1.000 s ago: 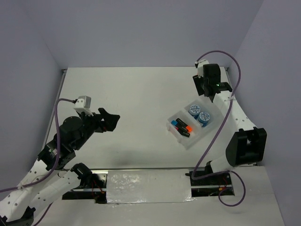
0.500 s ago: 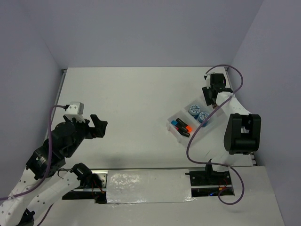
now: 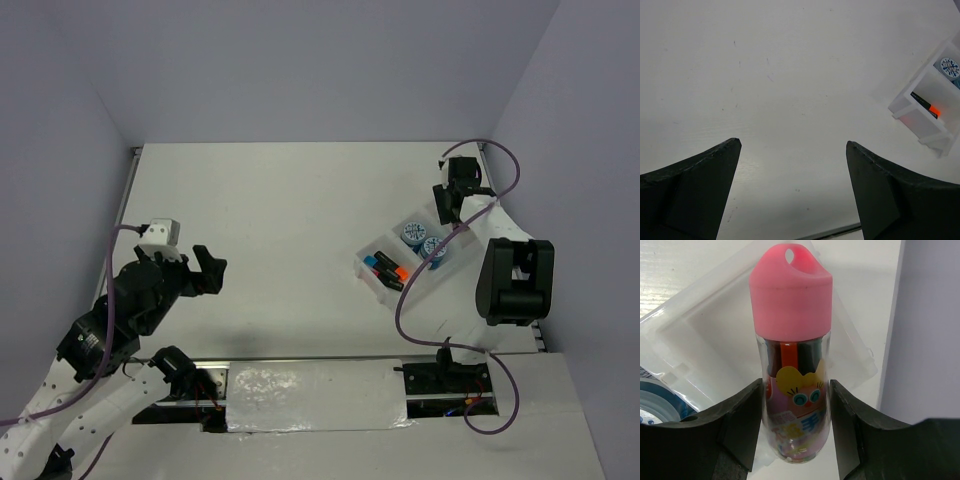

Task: Sort the stationery into containers
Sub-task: Place the stationery in the storage box.

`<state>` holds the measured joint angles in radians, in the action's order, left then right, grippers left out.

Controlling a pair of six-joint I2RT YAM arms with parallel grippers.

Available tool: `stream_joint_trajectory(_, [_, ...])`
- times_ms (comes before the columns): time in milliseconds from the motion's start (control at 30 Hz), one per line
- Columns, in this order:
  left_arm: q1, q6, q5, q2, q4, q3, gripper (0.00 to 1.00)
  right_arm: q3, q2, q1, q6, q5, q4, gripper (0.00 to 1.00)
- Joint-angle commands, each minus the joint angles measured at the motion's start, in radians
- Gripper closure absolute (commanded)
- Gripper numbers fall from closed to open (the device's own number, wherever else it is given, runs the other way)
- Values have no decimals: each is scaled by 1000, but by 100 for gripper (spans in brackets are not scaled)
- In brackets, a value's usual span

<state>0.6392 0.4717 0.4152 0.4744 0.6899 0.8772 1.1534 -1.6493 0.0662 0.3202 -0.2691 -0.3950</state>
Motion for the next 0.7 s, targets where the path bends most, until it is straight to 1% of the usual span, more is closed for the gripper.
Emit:
stream_joint_trajectory(0, [4,-18,13,9,-26,5,1,28,45,4,-20,-8,36,54])
stream_joint_trajectory(67, [4,-19,13,15,-26,5,1,25,54,4,-20,-9,44,54])
stream_joint_trajectory(100, [2,-21,13,18,-24,6,1,25,60,3,-24,-10,45,50])
stream_joint_trajectory(133, [4,-19,13,20,-23,6,0,26,63,4,-26,-7,45,30])
stream_joint_trajectory(267, [4,-19,13,23,-23,6,1,31,57,4,-33,1,38,29])
stream_joint_trajectory(300, [2,-19,13,21,-24,8,1,31,56,4,-35,-4,36,27])
stream_joint_trajectory(400, [4,-18,14,21,-23,6,1,42,63,4,-43,-4,28,27])
stream_joint_trajectory(533, [2,-16,28,35,-26,8,1,54,160,4,-92,50,39,27])
stream_joint_trajectory(567, [4,-15,34,44,-29,9,1,57,218,1,-110,100,39,21])
stream_joint_trajectory(600, [2,-13,43,68,-30,12,1,63,252,0,-159,132,41,10])
stream_joint_trajectory(633, [4,-12,51,84,-32,22,1,65,287,-5,-190,166,36,6])
stream_joint_trajectory(667, [2,-7,72,99,-33,29,1,66,365,-5,-214,227,35,0])
